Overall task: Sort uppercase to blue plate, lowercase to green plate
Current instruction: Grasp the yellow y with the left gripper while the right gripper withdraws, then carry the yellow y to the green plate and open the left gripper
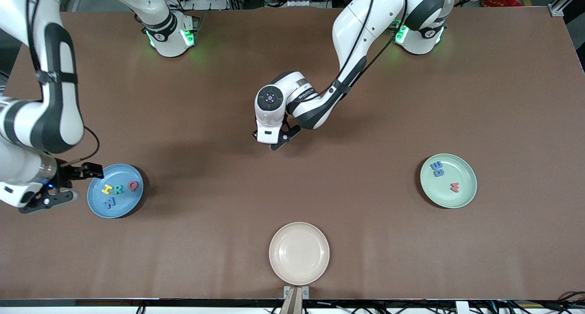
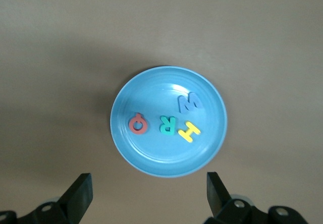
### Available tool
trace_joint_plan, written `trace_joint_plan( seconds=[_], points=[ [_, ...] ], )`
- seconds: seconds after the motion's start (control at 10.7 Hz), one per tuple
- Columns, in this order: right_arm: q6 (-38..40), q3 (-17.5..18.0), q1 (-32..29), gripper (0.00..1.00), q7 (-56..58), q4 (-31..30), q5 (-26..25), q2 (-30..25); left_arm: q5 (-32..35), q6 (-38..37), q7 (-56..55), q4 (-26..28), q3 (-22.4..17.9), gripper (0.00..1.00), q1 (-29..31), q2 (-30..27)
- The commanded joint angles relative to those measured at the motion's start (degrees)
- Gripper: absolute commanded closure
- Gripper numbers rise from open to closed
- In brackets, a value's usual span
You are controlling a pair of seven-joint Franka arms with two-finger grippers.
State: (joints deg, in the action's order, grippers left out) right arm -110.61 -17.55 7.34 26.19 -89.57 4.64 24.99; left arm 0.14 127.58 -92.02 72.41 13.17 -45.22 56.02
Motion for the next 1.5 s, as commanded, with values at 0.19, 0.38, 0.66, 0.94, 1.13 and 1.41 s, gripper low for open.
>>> trace_joint_plan(
  seconds=[0.19, 0.38, 0.66, 0.94, 1.13, 1.41],
  points=[
    [0.7, 6.5, -6.9, 0.00, -6.5, -2.9, -6.9, -11.8, -0.4, -0.7, -0.4, -2.8, -0.8, 0.45, -1.8, 1.6],
    [6.2, 7.5, -6.7, 0.00, -14.2, -2.9, -6.0, -16.4, -0.4, -0.6, -0.2, -2.9, -0.8, 0.90, -2.0, 1.5],
    [14.3, 10.7, -8.4, 0.00, -21.3, -2.5, -4.6, -21.6, -0.5, -0.6, 3.7, -2.7, -0.6, 1.00, -0.1, 0.4],
    [15.4, 13.3, -9.0, 0.00, -23.2, -2.4, -4.5, -24.6, -0.1, -2.8, 14.2, -2.4, -0.8, 1.00, 4.8, -5.5],
    [18.1, 16.3, -11.3, 0.00, -23.3, -1.8, -2.5, -26.1, 0.3, -5.7, 25.8, -2.0, -0.2, 1.00, 10.0, -9.3],
    [20.3, 16.5, -10.6, 0.00, -23.3, -1.6, -1.4, -26.2, 1.3, -18.9, 55.4, 0.6, 0.5, 1.00, 23.1, -15.2]
  ],
)
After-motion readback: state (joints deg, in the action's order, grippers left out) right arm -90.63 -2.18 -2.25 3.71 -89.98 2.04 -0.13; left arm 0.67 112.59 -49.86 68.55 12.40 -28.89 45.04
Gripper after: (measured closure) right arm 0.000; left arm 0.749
